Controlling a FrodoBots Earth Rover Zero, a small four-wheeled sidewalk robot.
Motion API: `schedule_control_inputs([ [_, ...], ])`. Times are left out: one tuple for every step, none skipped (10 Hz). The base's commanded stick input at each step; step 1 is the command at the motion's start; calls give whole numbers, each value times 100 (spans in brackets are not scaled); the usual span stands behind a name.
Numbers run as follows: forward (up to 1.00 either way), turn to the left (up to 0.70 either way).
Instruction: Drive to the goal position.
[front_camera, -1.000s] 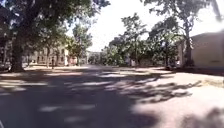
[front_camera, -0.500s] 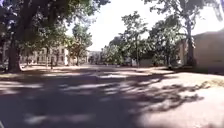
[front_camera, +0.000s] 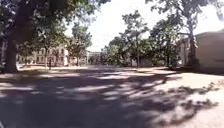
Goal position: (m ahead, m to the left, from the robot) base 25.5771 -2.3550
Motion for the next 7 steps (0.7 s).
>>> schedule_control_inputs([
  [70,0],
  [70,0],
  [70,0],
  [70,0],
  [70,0],
  [70,0],
  [70,0],
])
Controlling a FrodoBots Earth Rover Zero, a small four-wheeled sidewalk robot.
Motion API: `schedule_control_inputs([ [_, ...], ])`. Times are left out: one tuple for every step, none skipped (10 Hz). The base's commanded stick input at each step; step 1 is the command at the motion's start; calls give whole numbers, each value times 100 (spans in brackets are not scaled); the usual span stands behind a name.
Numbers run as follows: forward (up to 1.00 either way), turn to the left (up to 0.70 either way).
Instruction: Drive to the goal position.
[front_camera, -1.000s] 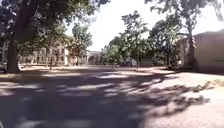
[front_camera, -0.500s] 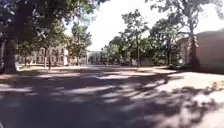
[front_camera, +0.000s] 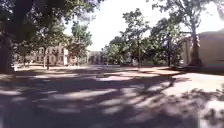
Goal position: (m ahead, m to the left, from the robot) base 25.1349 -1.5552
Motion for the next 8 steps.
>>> schedule_control_inputs([
  [70,0],
  [70,0],
  [70,0],
  [70,0],
  [70,0],
  [70,0],
  [70,0],
  [70,0],
])
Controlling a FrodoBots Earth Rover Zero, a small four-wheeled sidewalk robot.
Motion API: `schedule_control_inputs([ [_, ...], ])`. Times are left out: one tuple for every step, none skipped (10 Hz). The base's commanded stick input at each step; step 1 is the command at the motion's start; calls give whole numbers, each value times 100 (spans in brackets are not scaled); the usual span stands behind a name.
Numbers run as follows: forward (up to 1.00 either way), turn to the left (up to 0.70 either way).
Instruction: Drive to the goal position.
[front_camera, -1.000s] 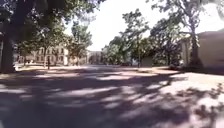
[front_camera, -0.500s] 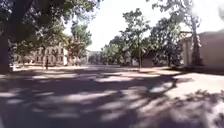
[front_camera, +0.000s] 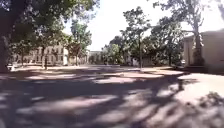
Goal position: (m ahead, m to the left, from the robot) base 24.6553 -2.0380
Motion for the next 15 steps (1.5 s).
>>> schedule_control_inputs([
  [70,0],
  [70,0],
  [70,0],
  [70,0],
  [70,0],
  [70,0],
  [70,0],
  [70,0],
  [70,4],
  [70,11],
  [70,14],
  [70,12],
  [70,9],
  [70,0],
  [70,0],
])
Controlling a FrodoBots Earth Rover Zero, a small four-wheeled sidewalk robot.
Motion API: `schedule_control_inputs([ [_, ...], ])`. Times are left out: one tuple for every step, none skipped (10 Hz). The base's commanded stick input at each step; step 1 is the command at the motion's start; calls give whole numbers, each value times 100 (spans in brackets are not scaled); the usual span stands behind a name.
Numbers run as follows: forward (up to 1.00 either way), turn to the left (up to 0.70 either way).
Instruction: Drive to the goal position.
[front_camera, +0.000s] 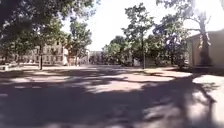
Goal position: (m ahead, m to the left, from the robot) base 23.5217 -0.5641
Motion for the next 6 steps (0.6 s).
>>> schedule_control_inputs([
  [70,0],
  [70,0],
  [70,0],
  [70,0],
  [70,0],
  [70,0],
])
